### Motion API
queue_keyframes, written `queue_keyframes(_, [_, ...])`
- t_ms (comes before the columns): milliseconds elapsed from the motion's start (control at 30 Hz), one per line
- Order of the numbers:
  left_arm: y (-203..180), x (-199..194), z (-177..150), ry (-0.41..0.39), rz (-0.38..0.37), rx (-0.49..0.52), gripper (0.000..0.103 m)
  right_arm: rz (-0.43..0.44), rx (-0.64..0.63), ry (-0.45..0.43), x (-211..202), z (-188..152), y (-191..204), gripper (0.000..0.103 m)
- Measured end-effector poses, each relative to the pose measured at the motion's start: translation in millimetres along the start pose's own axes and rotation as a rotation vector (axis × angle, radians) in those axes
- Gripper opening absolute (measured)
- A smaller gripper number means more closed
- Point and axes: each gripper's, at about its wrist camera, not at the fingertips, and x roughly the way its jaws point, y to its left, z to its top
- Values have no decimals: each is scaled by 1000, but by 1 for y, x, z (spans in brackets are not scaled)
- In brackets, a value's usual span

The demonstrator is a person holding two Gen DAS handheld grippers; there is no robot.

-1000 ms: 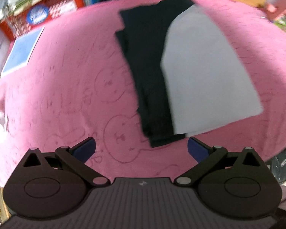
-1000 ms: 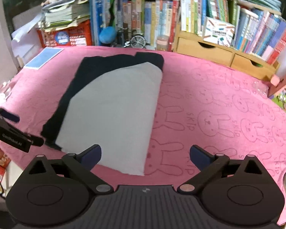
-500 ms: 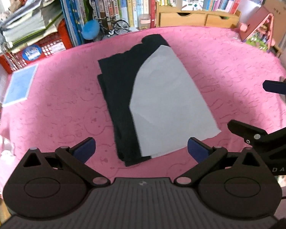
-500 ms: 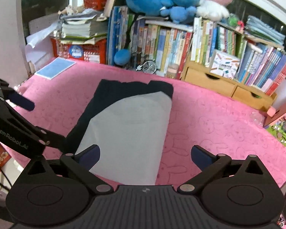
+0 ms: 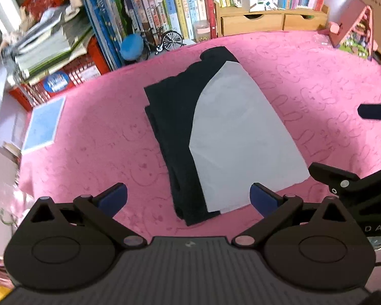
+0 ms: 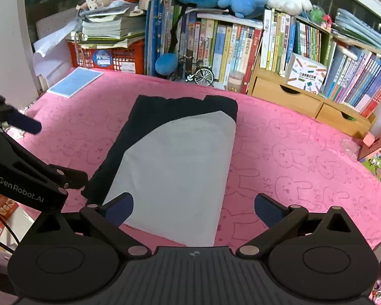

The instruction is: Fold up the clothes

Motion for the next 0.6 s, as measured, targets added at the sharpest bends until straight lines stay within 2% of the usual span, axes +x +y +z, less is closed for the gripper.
queue_keyframes(100, [0, 3, 0, 18, -17, -2, 103, -7, -17, 3, -1, 1, 1, 103])
queue_keyframes(300, [21, 16, -2, 73, -145, -136, 103, 2, -1, 11, -1, 3, -2, 103])
queue_keyframes(400, [26, 19, -1, 71, -162, -175, 103, 3, -2, 21, 0, 2, -3, 103])
queue_keyframes(600, [22, 19, -2, 85, -145, -164, 103, 4, -4, 36, 3, 4, -5, 103])
